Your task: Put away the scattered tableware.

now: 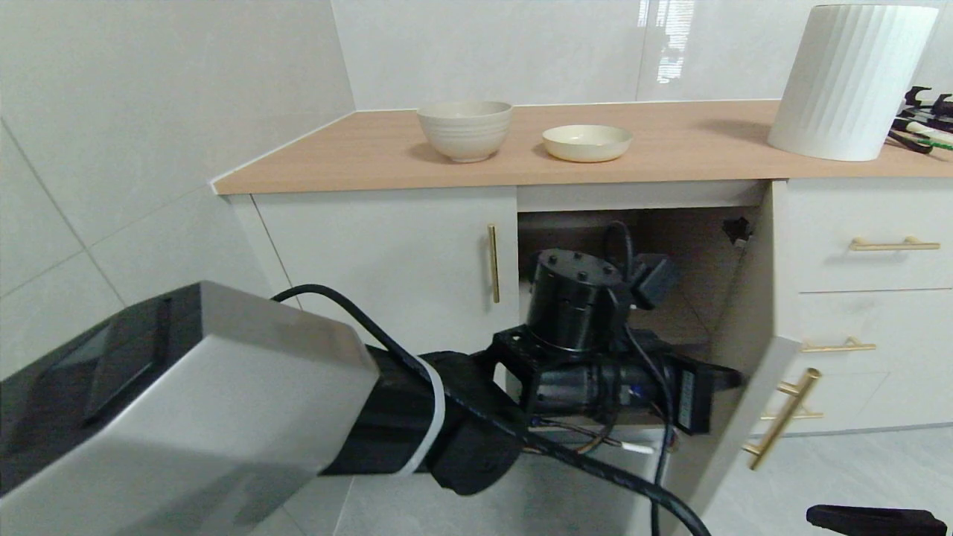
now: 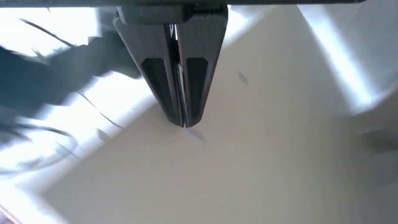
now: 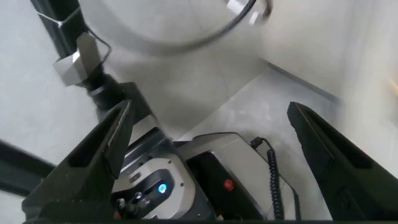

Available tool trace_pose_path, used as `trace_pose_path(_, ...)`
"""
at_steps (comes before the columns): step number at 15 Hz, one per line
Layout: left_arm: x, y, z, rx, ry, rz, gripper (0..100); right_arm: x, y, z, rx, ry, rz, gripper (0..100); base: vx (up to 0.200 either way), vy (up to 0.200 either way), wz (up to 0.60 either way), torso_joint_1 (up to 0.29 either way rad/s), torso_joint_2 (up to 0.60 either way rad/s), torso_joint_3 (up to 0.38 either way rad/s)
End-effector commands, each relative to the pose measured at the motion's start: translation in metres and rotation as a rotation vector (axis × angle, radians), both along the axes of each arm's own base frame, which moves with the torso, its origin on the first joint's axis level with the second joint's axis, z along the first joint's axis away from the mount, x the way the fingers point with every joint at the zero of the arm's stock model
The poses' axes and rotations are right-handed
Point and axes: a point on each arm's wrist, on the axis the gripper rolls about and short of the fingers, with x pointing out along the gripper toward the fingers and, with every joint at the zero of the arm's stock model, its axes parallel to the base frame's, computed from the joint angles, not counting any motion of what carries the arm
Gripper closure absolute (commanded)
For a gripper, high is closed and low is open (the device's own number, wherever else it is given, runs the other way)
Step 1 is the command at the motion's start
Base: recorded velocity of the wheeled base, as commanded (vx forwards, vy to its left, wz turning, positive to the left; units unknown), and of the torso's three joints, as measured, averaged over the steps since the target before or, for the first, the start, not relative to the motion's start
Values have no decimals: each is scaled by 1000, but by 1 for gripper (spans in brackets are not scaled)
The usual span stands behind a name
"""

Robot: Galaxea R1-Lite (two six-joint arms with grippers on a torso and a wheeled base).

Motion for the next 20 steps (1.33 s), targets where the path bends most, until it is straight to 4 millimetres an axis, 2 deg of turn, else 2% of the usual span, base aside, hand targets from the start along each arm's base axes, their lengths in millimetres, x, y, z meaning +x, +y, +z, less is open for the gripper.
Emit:
trace_pose_path(1, -20, -3, 15, -20, -10, -30, 100, -2, -1, 1, 8, -13, 6, 0, 0, 0, 0, 0, 0, 0)
trace_pose_path(4, -1, 36, 19, 1, -3, 94, 100, -3, 0, 2, 14, -13, 47, 0, 0, 0, 0, 0, 0, 0)
trace_pose_path(6, 9, 77, 29, 5, -1, 180, 100, 8, 6, 8, 2, 8, 45, 0, 0, 0, 0, 0, 0, 0)
trace_pose_path(7, 10, 99, 35, 6, -4, 223, 100, 26, 16, 14, -19, 45, 30, 0, 0, 0, 0, 0, 0, 0)
trace_pose_path(9, 10, 142, 44, 9, -14, 322, 100, 78, 35, 16, -95, 142, -104, 0, 0, 0, 0, 0, 0, 0)
trace_pose_path(12, -1, 218, 51, 31, -48, 509, 100, 146, 63, 21, -166, 132, -274, 0, 0, 0, 0, 0, 0, 0)
trace_pose_path(14, -6, 257, 52, 54, -80, 621, 100, 176, 67, 27, -168, 108, -342, 0, 0, 0, 0, 0, 0, 0)
trace_pose_path(15, -14, 271, 53, 59, -95, 660, 100, 182, 69, 35, -160, 82, -346, 0, 0, 0, 0, 0, 0, 0)
trace_pose_path(17, -29, 287, 49, 71, -94, 701, 100, 186, 70, 47, -158, 74, -355, 0, 0, 0, 0, 0, 0, 0)
trace_pose_path(20, -37, 292, 47, 81, -95, 743, 100, 193, 63, 46, -210, 118, -440, 0, 0, 0, 0, 0, 0, 0)
